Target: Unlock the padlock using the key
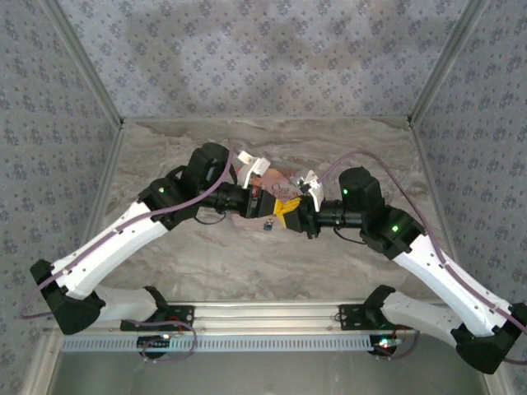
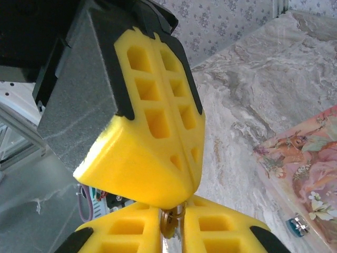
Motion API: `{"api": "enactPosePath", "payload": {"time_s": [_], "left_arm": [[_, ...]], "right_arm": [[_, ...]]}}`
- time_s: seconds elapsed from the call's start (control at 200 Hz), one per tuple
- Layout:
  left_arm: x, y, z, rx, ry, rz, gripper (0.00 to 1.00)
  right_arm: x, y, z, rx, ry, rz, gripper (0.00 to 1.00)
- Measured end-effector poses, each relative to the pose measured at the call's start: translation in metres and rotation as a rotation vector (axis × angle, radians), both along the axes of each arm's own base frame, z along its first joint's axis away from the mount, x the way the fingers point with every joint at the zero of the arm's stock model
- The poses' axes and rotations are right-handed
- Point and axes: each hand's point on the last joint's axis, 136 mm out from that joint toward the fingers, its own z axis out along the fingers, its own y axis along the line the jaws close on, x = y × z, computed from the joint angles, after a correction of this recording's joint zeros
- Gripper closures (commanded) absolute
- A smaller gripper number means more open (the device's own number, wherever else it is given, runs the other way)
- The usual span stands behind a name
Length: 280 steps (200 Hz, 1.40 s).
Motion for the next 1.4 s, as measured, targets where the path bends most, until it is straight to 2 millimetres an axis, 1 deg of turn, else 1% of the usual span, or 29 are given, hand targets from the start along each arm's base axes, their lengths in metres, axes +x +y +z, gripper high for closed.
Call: {"api": "enactPosePath", "payload": {"time_s": [0.1, 0.185, 0.355, 0.38, 0.41, 0.425, 0.5, 0.525, 0.62, 0.665, 0.825, 0.949, 1.009, 1.034, 1.129, 1.214, 1.294, 1.399], "left_arm": [[-0.001, -0.001, 0.0, 0.001, -0.001, -0.005, 1.0], [-0.001, -0.002, -0.001, 0.004, 0.001, -0.007, 1.0], [0.0, -0.004, -0.002, 0.01, -0.001, -0.012, 1.0], [0.0, -0.004, -0.002, 0.01, 0.0, -0.012, 0.94], [0.0, -0.004, -0.002, 0.011, -0.002, -0.012, 0.82], [0.001, -0.004, -0.002, 0.011, -0.004, -0.012, 0.77], [0.0, -0.005, -0.001, 0.008, -0.012, -0.011, 0.6], [0.001, -0.006, -0.001, 0.008, -0.024, -0.011, 0.58], [0.004, -0.004, 0.001, 0.01, -0.049, 0.014, 0.55], [0.006, -0.002, 0.003, 0.002, -0.067, 0.031, 0.51], [0.006, 0.012, 0.011, -0.048, -0.141, 0.085, 0.48], [0.006, 0.026, 0.005, -0.084, -0.179, 0.141, 0.48], [0.007, 0.029, 0.003, -0.107, -0.192, 0.158, 0.46], [0.007, 0.029, 0.002, -0.121, -0.197, 0.164, 0.44], [0.008, 0.028, -0.006, -0.155, -0.202, 0.175, 0.43], [0.01, 0.025, -0.009, -0.186, -0.203, 0.178, 0.4], [0.009, 0.022, -0.005, -0.223, -0.208, 0.168, 0.37], [0.007, 0.019, 0.008, -0.284, -0.225, 0.153, 0.35]], "right_arm": [[0.0, -0.001, -0.001, -0.008, 0.006, -0.002, 0.96], [0.0, -0.002, -0.003, -0.016, 0.013, -0.006, 0.99], [0.001, -0.004, -0.004, -0.025, 0.016, -0.017, 1.0], [0.002, -0.004, -0.005, -0.025, 0.016, -0.019, 1.0], [0.002, -0.004, -0.005, -0.026, 0.015, -0.021, 1.0], [0.002, -0.004, -0.005, -0.026, 0.015, -0.021, 1.0], [0.002, -0.003, -0.004, -0.023, 0.013, -0.02, 1.0], [0.002, -0.003, -0.004, -0.021, 0.012, -0.02, 1.0], [0.003, -0.002, -0.001, 0.003, 0.011, -0.026, 1.0], [0.006, -0.003, -0.001, 0.017, 0.013, -0.036, 1.0], [0.012, -0.007, -0.003, 0.072, 0.05, -0.082, 1.0], [0.018, -0.01, 0.005, 0.146, 0.074, -0.118, 1.0], [0.022, -0.012, 0.007, 0.185, 0.088, -0.137, 1.0], [0.024, -0.013, 0.009, 0.204, 0.098, -0.146, 1.0], [0.029, -0.016, 0.013, 0.27, 0.13, -0.169, 1.0], [0.03, -0.015, 0.021, 0.321, 0.153, -0.167, 1.0], [0.028, -0.015, 0.032, 0.37, 0.165, -0.156, 1.0], [0.023, -0.015, 0.047, 0.426, 0.164, -0.132, 1.0]]}}
